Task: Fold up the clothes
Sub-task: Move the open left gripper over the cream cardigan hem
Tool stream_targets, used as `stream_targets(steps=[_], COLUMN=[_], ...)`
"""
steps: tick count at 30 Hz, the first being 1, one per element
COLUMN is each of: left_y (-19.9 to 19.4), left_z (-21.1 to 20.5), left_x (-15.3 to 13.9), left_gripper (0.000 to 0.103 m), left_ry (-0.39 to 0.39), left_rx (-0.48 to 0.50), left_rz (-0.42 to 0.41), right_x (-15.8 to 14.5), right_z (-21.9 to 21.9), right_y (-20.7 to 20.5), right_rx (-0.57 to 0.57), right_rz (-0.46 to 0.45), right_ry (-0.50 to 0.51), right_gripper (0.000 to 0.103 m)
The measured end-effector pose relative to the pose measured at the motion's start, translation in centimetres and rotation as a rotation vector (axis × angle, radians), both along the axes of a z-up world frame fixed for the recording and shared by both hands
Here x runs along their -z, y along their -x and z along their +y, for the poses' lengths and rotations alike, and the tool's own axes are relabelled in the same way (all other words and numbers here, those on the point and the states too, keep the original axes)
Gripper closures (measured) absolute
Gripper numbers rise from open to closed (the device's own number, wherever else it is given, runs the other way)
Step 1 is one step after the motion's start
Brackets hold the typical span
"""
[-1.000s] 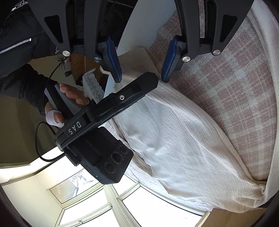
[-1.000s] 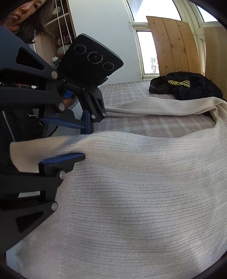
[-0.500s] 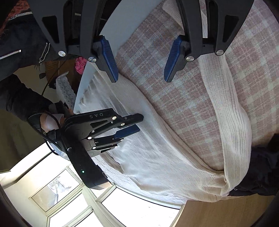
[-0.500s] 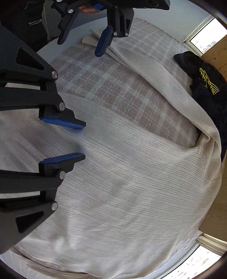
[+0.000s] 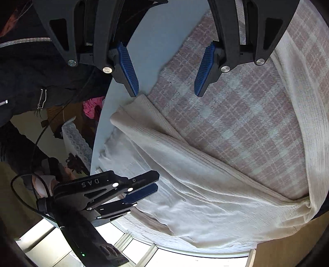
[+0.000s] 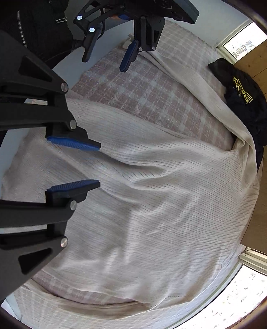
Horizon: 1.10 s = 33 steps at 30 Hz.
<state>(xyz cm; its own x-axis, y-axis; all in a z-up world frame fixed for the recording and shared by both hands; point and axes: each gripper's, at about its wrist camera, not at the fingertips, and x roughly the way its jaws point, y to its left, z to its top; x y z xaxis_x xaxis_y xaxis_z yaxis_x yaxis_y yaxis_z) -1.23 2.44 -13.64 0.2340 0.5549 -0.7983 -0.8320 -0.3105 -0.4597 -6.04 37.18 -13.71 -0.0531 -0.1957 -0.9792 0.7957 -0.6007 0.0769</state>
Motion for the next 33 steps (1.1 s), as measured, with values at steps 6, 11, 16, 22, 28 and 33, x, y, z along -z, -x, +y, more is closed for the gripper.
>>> stream_targets(steps=[6, 11, 16, 22, 28, 33], left_y=[-2.6, -2.5, -4.3, -7.8, -9.1, -8.6], left_z=[2.6, 2.6, 1.6, 3.1, 5.6, 6.0], left_x=[-0.3, -1.1, -1.1, -1.0, -0.3, 0.5], left_gripper=[0.033, 0.033, 0.033, 0.033, 0.033, 0.038], left_ry=[0.019, 0.017, 0.010, 0.055, 0.087, 0.156], left_rx=[0.036, -0.026, -0.054, -0.104, -0.242, -0.316], left_rz=[0.036, 0.074, 0.141, 0.234, 0.279, 0.308], right_x=[1.2, 0.9, 1.4, 2.2, 2.8, 2.7], right_z=[1.1, 5.6, 12.3, 16.1, 18.9, 20.4], right_y=[-1.9, -1.5, 0.7, 1.4, 1.1, 0.9], right_rx=[-0.016, 0.065, 0.221, 0.211, 0.135, 0.091], right_rz=[-0.067, -0.015, -0.031, -0.048, -0.079, -0.074], right_ry=[0.010, -0.001, 0.000, 0.014, 0.053, 0.101], right_gripper=[0.074, 0.073, 0.073, 0.073, 0.073, 0.073])
